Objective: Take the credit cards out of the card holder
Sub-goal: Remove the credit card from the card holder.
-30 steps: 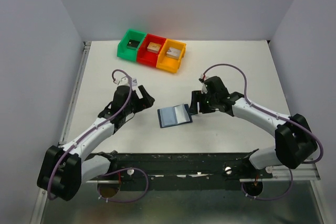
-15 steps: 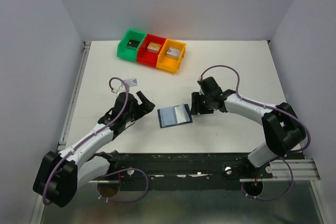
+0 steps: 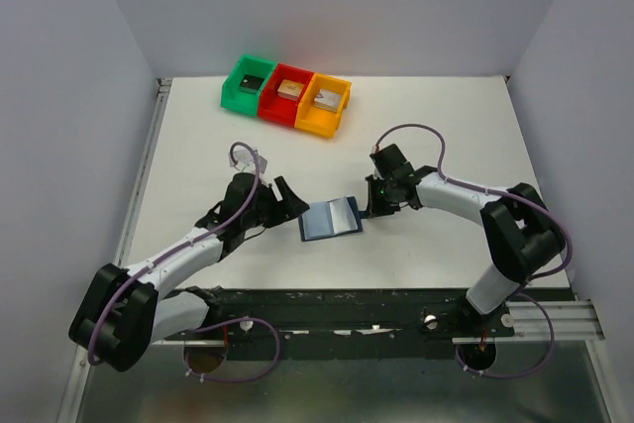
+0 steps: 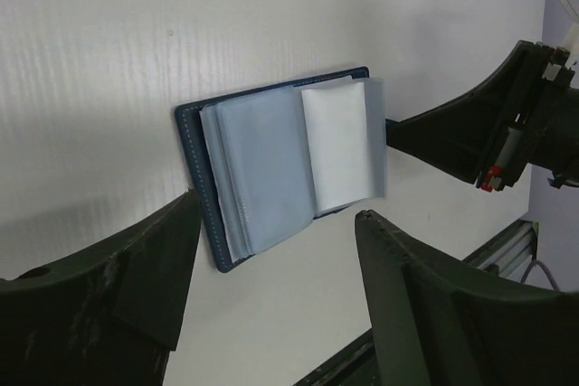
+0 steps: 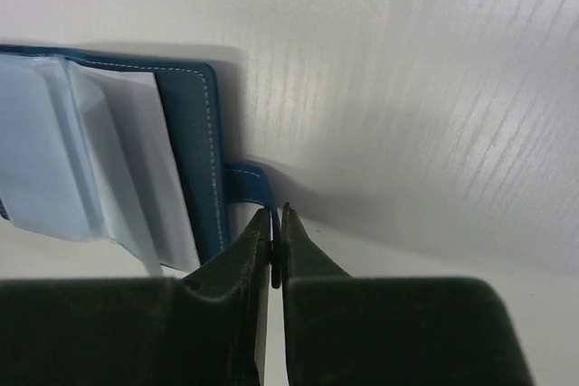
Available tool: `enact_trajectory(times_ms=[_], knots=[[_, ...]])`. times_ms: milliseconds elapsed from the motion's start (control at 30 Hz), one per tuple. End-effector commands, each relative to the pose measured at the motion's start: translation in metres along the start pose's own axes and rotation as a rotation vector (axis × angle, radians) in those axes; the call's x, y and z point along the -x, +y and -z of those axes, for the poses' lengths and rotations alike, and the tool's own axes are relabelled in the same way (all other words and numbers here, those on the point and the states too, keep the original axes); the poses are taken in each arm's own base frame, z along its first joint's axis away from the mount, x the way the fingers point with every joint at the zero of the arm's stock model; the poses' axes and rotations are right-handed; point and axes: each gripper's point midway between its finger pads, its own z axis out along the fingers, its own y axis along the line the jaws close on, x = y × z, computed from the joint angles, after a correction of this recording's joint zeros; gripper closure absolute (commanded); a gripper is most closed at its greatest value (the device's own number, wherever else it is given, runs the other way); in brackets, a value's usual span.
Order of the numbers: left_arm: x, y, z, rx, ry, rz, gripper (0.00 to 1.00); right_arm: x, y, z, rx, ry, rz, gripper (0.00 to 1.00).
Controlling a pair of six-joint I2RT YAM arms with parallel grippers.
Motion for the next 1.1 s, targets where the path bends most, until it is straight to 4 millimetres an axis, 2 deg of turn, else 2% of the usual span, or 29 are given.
enact_trajectory(times_ms=[0, 133, 267, 467, 800, 1067], knots=[[-0.007, -0.031, -0.006, -0.12, 0.065, -0.079, 0.22, -0.015, -0.005, 0.001, 0.008, 0.021, -0.024, 0.9], [-0.012, -0.034, -0.014, -0.116, 0.106, -0.105, 0.28, -0.022, -0.004, 0.003, 0.024, 0.029, -0.029, 1.0], [-0.018, -0.034, -0.021, -0.106, 0.136, -0.117, 0.32, -0.027, -0.004, 0.003, 0.029, 0.03, -0.032, 1.0], [-0.025, -0.031, -0.03, -0.087, 0.176, -0.131, 0.34, -0.025, -0.004, 0.002, 0.029, 0.032, -0.029, 1.0], [-0.034, -0.012, -0.039, -0.009, 0.22, -0.135, 0.34, -0.021, -0.001, 0.004, 0.041, 0.027, -0.015, 1.0], [-0.04, -0.007, -0.042, 0.005, 0.239, -0.125, 0.34, -0.021, 0.001, 0.004, 0.054, 0.025, -0.011, 1.0]])
